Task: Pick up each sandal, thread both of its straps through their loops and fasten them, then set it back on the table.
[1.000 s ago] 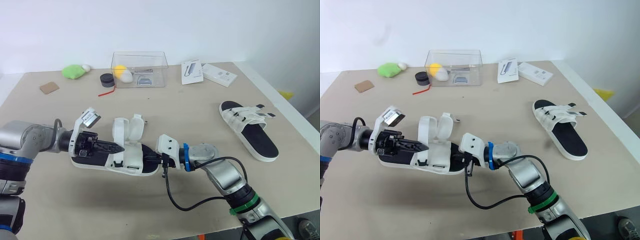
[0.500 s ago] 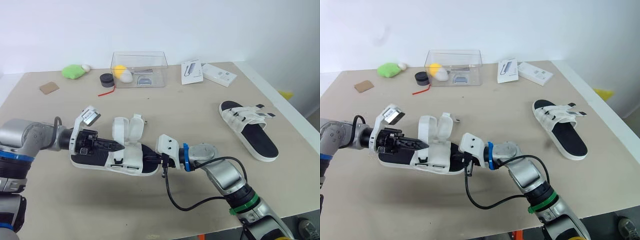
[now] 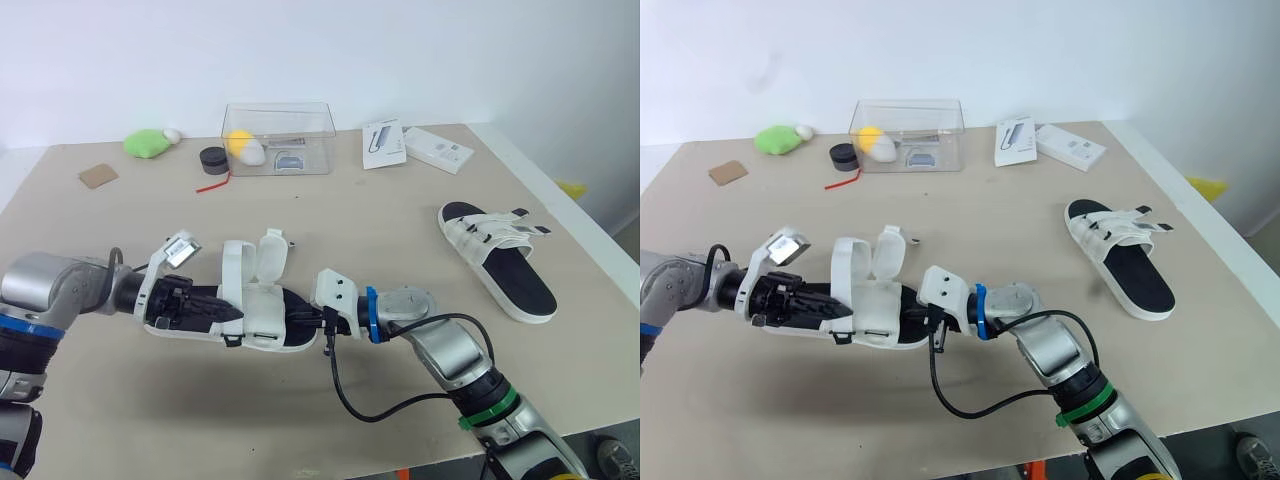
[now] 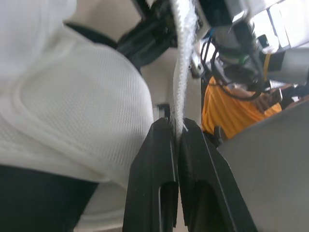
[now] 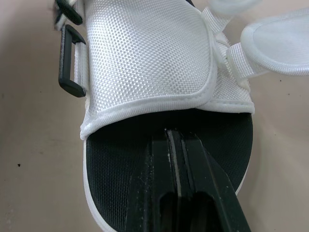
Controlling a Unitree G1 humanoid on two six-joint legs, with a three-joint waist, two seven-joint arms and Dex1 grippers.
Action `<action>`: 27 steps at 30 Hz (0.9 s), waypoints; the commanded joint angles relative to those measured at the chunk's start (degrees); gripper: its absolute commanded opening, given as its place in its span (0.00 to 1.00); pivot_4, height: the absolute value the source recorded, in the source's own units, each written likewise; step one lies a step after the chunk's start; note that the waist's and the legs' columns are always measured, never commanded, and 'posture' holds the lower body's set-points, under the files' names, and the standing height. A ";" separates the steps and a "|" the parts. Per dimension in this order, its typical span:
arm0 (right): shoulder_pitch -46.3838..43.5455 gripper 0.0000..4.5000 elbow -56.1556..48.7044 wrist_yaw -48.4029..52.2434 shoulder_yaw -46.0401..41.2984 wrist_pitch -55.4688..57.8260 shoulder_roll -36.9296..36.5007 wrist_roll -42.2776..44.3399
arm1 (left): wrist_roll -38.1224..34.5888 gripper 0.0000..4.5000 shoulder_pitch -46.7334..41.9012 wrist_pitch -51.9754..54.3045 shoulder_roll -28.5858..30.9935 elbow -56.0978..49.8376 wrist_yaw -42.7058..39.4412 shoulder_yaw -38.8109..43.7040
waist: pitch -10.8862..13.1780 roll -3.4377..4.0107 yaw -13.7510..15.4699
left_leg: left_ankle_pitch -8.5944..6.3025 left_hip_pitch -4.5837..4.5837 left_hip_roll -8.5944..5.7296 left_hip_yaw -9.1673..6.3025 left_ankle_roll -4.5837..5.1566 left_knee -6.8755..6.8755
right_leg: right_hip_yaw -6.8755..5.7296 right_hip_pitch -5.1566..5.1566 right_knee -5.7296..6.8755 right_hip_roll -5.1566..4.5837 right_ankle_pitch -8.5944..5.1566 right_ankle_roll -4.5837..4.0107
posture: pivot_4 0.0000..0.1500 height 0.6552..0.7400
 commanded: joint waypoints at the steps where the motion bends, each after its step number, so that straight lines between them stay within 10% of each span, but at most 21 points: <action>1: 1.46 0.00 1.79 0.16 2.39 1.77 -0.67 -1.92 | 0.27 0.03 0.60 -1.74 1.37 -2.70 -1.67 0.67 | 0.00 0.00 0.00 | 0.00 0.00 0.00 0.00 0.00 0.00 | 0.00 0.00 0.00 0.00 -0.01 -0.02 | 1.00 1.00; 9: 1.51 0.00 1.82 0.16 2.42 1.80 -0.57 -1.81 | 2.05 0.03 3.16 -5.86 1.93 -4.50 -2.25 0.90 | 0.00 0.00 -0.01 | 0.00 0.00 0.02 0.01 0.00 -0.01 | -0.01 -0.02 0.00 0.01 -0.01 -0.01 | 1.00 1.00; 12: 1.59 0.00 1.66 0.14 2.46 1.88 -0.56 -1.78 | 2.33 0.20 3.41 -6.13 1.89 -4.73 -1.84 1.26 | 0.00 0.00 0.00 | 0.00 0.00 0.02 0.01 0.00 -0.01 | -0.01 -0.01 0.00 0.01 -0.02 -0.02 | 1.00 1.00; 19: 2.17 0.00 0.89 -0.02 2.43 2.38 -0.77 -1.52 | -0.46 0.99 6.10 -5.23 2.74 -6.99 -0.60 7.14 | 0.00 0.00 0.04 | 0.00 0.03 0.01 0.01 0.00 -0.01 | 0.01 0.01 0.02 0.00 -0.08 -0.14 | 1.00 1.00; 27: 1.57 0.00 1.74 0.24 2.96 1.91 -0.17 -1.43 | -4.05 1.00 3.72 -2.63 -1.67 -5.72 5.11 12.37 | 0.00 0.00 0.04 | 0.00 0.03 0.01 0.01 0.00 0.00 | 0.01 0.01 0.04 0.00 -0.08 -0.13 | 1.00 1.00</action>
